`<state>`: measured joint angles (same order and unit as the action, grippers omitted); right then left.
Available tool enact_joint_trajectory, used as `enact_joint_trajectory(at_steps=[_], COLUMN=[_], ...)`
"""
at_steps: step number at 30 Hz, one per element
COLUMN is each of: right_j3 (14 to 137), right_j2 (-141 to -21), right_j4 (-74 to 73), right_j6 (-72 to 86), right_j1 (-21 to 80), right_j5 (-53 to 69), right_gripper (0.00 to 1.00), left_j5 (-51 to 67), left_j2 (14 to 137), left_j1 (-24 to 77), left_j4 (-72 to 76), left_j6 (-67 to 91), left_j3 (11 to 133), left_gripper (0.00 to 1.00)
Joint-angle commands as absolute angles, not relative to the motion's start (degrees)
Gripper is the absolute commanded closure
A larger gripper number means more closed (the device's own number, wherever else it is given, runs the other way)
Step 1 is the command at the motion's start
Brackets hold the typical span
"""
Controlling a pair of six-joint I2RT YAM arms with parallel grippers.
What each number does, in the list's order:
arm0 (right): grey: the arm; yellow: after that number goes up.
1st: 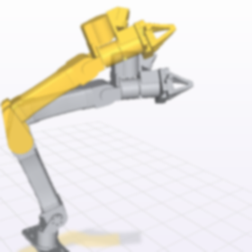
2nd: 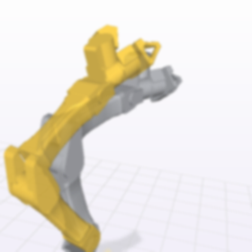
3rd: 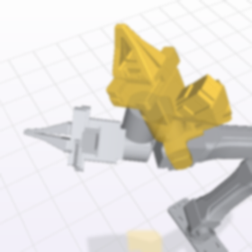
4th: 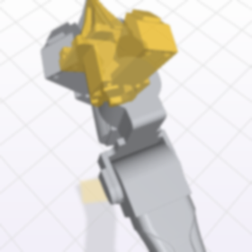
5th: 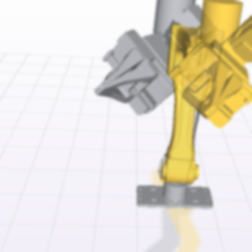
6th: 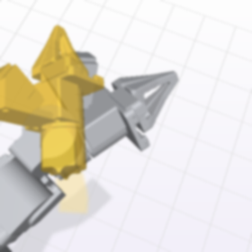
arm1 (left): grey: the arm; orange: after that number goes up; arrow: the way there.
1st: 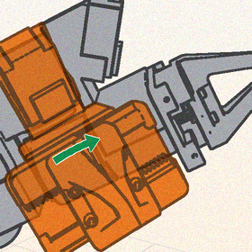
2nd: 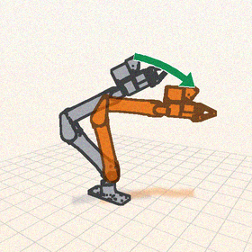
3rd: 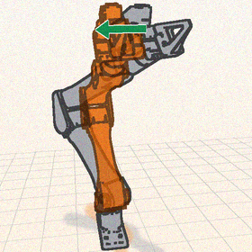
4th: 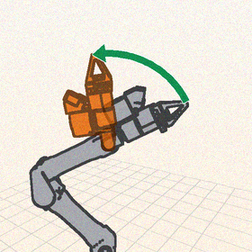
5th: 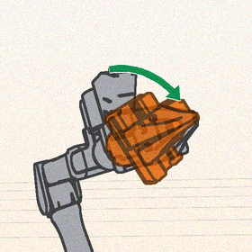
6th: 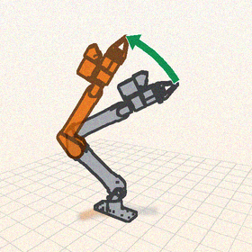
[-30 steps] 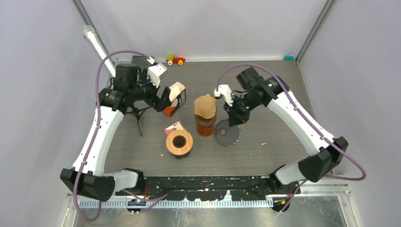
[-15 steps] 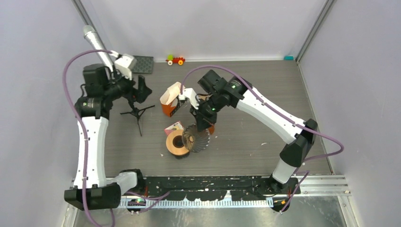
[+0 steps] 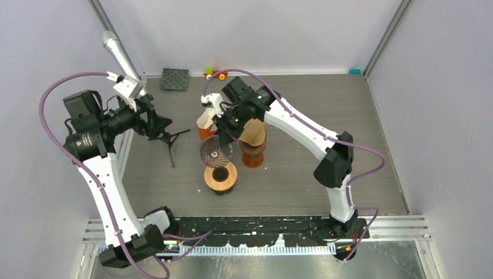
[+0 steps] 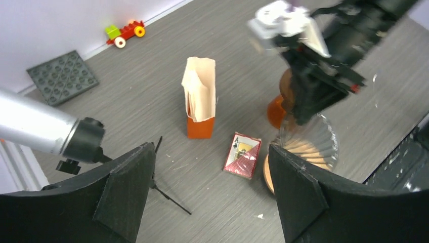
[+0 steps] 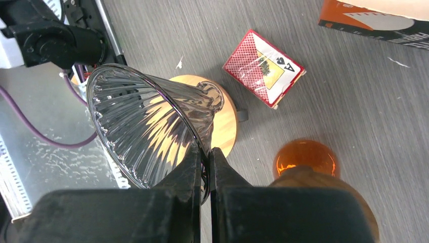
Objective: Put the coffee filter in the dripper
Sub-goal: Place the coffee dripper in the dripper holder.
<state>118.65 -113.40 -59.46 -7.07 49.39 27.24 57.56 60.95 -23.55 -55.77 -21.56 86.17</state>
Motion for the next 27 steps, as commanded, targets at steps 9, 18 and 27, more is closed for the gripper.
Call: enact_joint_trajectory(at_steps=[9,18,27], right_j3=[123.9,122.9,124.7], right_j2=[-118.5,-118.0,-120.0], right_j4=[-65.1,-66.6,-69.1], right_j6=[-5.4,-6.0,-7.3], right_j1=[50.1,51.0,51.9], right_j5=[31.6,31.7,30.9], right_gripper=[1.00,0.99,0.99], left_j5=[44.9,39.5,25.7], left_j2=[57.5,59.6,60.7], left_j1=[-3.5,9.2,28.6], left_j4=[-88.6,-86.6,-77.8], left_j6=[-62.2,-59.6,-53.1], left_j3=[88.2,86.4,80.5], left_gripper=[0.17,0.18,0.20])
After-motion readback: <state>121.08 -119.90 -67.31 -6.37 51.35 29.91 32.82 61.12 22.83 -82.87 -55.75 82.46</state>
